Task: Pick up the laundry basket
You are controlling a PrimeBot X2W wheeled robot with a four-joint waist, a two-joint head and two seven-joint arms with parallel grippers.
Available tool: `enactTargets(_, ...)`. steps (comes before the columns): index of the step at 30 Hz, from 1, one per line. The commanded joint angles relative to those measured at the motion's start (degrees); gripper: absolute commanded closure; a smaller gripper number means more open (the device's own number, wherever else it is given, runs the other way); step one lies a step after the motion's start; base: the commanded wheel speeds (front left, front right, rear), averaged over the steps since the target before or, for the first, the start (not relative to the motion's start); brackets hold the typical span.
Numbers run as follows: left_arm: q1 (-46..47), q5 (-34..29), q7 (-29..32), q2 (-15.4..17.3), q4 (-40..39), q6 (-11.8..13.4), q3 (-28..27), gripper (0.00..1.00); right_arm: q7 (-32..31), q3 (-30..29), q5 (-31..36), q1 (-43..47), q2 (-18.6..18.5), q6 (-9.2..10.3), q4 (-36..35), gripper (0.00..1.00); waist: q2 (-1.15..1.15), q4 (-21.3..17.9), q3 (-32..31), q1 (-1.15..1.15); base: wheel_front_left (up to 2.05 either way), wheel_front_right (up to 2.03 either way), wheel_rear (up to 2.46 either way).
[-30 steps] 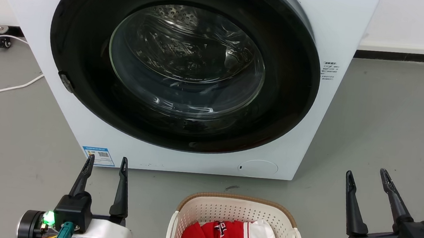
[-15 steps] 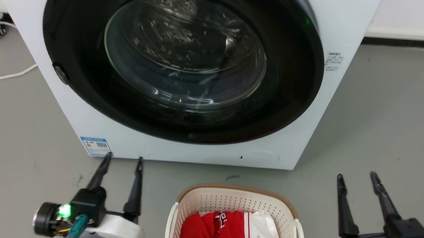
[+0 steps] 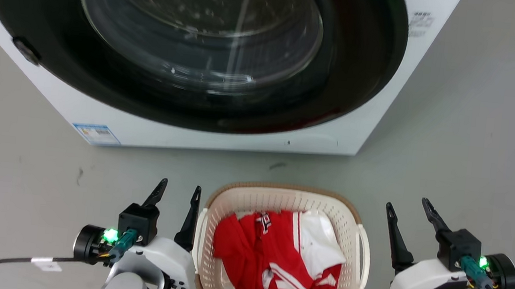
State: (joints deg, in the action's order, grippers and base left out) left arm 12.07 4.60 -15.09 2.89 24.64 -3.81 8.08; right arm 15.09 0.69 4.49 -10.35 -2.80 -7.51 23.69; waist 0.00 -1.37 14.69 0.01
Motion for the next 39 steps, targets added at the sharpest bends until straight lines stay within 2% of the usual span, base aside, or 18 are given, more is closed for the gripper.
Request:
enactTargets(1,1.52,0.33,-0.13,-0.01,1.48,-0.27,0.2,0.0,0.13,-0.06,0.25,-1.57,-0.15,0.04,1.38,0.0,0.0,-0.86,3.47,-0.01,0.0,0.0,0.0)
enactTargets(10,9.1,0.56,-0.13,-0.01,10.74,-1.32,0.57,0.0,0.13,-0.71,1.15,-8.4,-0.14,0.04,8.43,0.0,0.0,-1.2,13.53,-0.01,0.0,0.0,0.0)
enactTargets(19,15.59,-0.63,-0.13,0.09,17.88,-2.18,0.86,0.0,0.13,-0.55,2.15,-14.12,-0.14,0.04,16.23,0.0,0.0,-0.51,20.7,-0.01,0.0,0.0,0.0)
enactTargets(39,24.15,-1.73,-0.13,0.8,28.88,-3.29,3.08,0.0,0.13,2.02,2.72,-24.36,-0.14,0.04,31.43,0.0,0.0,-1.03,31.8,-0.01,0.0,0.0,0.0)
